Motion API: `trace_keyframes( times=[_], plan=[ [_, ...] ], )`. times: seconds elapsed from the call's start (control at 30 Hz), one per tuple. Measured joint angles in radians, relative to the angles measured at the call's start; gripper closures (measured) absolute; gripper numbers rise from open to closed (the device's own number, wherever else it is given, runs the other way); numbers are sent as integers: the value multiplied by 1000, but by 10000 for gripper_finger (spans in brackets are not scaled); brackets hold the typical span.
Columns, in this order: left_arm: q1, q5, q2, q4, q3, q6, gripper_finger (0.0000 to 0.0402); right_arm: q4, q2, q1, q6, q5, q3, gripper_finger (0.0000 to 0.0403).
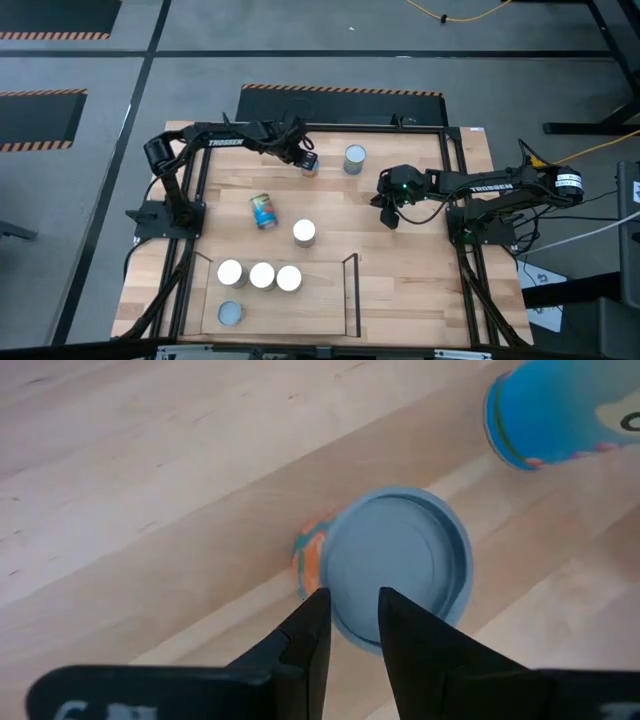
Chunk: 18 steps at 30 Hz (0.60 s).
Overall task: Pick and place cans onto a shelf
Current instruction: Put the small canned orange on the shelf
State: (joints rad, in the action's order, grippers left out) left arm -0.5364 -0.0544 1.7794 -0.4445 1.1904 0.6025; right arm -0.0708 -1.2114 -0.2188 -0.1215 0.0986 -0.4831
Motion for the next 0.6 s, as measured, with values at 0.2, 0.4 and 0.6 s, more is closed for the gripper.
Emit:
trace_keyframes(
  times=[0.2, 0.4, 0.6],
  plan=[
    [14, 44, 0, 0, 0, -1, 321, 0, 0, 0, 0, 0, 0, 344],
    [14, 45, 0, -13, 0, -1, 321, 0, 0, 0, 0, 0, 0, 344],
    [13, 44, 15, -31, 0, -1, 321, 0, 0, 0, 3, 0, 0, 344]
  ],
)
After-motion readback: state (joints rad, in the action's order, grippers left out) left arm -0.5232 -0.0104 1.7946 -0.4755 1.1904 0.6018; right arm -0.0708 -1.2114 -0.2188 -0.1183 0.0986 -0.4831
